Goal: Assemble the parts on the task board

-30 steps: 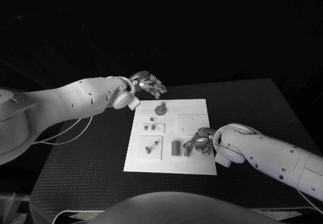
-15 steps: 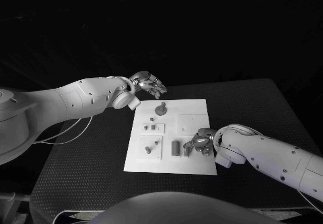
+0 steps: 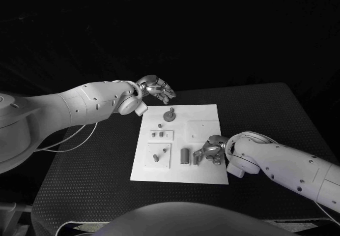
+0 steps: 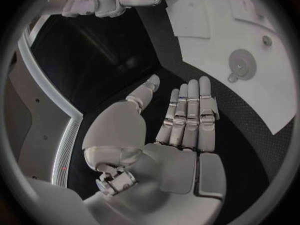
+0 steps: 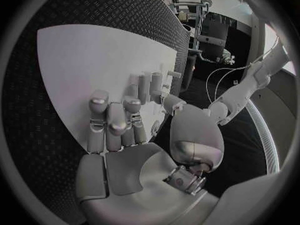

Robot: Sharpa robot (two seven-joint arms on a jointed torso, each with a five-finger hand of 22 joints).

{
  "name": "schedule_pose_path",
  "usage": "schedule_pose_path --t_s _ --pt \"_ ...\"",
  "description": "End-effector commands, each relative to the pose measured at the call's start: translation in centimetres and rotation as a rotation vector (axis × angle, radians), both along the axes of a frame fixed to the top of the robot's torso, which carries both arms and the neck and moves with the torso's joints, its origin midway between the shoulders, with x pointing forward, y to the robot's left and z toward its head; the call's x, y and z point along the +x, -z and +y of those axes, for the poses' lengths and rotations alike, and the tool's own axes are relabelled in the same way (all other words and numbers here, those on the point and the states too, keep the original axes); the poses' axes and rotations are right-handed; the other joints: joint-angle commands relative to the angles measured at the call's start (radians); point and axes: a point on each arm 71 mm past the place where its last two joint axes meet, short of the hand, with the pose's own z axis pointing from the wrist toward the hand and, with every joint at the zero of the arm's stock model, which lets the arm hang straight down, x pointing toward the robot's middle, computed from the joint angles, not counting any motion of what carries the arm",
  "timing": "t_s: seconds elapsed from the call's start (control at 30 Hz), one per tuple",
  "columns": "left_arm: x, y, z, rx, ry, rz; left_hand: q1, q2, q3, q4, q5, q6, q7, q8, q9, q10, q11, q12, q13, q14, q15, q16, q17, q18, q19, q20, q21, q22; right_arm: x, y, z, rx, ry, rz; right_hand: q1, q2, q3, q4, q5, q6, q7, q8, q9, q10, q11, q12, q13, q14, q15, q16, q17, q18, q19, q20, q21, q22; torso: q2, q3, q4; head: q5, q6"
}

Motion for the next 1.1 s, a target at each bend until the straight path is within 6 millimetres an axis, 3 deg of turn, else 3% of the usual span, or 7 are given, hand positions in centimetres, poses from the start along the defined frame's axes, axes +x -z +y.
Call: schedule_pose_path --t_s 0.03,0.6,0.67,0.83,1.1 --pt "-0.01 -0.05 -0.23 -0.007 0.016 0.002 -0.012 -0.001 0.008 0.000 -0.002 -0.008 -0.001 0.006 -0.001 -0.004 -0.001 0.005 -0.001 0.007 0.002 -0.004 0.002 0.014 -0.006 0.004 -0.002 0.000 -0.17 -0.06 0.35 0.021 -0.016 0.003 0.003 -0.003 0.000 0.005 -0.004 -0.004 0.003 0.004 0.001 -0.008 -0.003 0.006 -0.001 -0.002 -0.003 -0.005 0.000 0.045 -0.001 -0.008 -0.003 0.011 0.000 0.0001 0.0000 0.000 0.000" --pt "0.00 -0.04 -0.13 -0.005 0.013 0.003 -0.013 -0.001 0.008 0.000 -0.002 -0.008 -0.001 0.006 -0.002 -0.004 -0.001 0.005 -0.002 0.007 0.002 -0.005 0.003 0.014 -0.006 0.004 -0.002 0.000 0.11 -0.37 -0.28 0.017 -0.017 -0.033 0.007 0.000 -0.001 0.004 -0.004 -0.004 0.002 0.004 0.001 -0.008 -0.003 0.006 -0.001 -0.001 -0.003 -0.005 0.000 0.045 0.000 -0.009 -0.003 0.011 0.000 0.0001 0.0001 0.001 0.000" --pt "-0.01 -0.04 -0.12 -0.005 0.013 0.003 -0.013 -0.001 0.008 0.000 -0.002 -0.009 -0.001 0.006 -0.002 -0.004 -0.001 0.005 -0.002 0.007 0.002 -0.005 0.003 0.014 -0.006 0.004 -0.002 0.000 0.07 -0.54 -0.33 0.007 -0.043 -0.065 0.020 0.006 -0.003 -0.008 -0.004 -0.005 0.002 0.006 0.002 -0.007 -0.003 0.008 0.000 0.000 -0.004 -0.003 0.002 0.045 0.001 -0.011 -0.002 0.012 0.000 0.0001 0.0001 0.000 0.000" --pt "-0.02 -0.04 -0.10 -0.005 0.014 0.004 -0.013 -0.001 0.008 0.000 -0.002 -0.009 -0.001 0.006 -0.002 -0.004 0.000 0.005 -0.002 0.008 0.002 -0.005 0.003 0.014 -0.006 0.004 -0.002 0.000 -0.20 -0.80 -0.10 -0.013 -0.102 -0.114 0.090 0.024 -0.012 -0.086 -0.004 0.011 -0.004 0.019 0.010 -0.002 -0.008 0.011 -0.002 0.008 -0.008 0.001 0.008 0.045 0.004 -0.016 0.002 0.013 0.000 0.0001 0.0002 0.001 0.000" --pt "-0.03 -0.03 -0.08 -0.005 0.014 0.005 -0.013 -0.001 0.008 0.000 -0.002 -0.009 -0.001 0.006 -0.002 -0.004 0.000 0.005 -0.002 0.008 0.002 -0.005 0.004 0.014 -0.006 0.004 -0.002 0.000 -0.37 -0.89 0.24 -0.027 -0.135 -0.134 0.129 0.036 -0.020 -0.135 -0.003 0.024 -0.008 0.030 0.016 0.007 -0.012 0.011 -0.008 0.015 -0.010 0.002 0.012 0.045 0.007 -0.012 0.001 0.011 0.000 0.0011 -0.0007 -0.002 0.000"
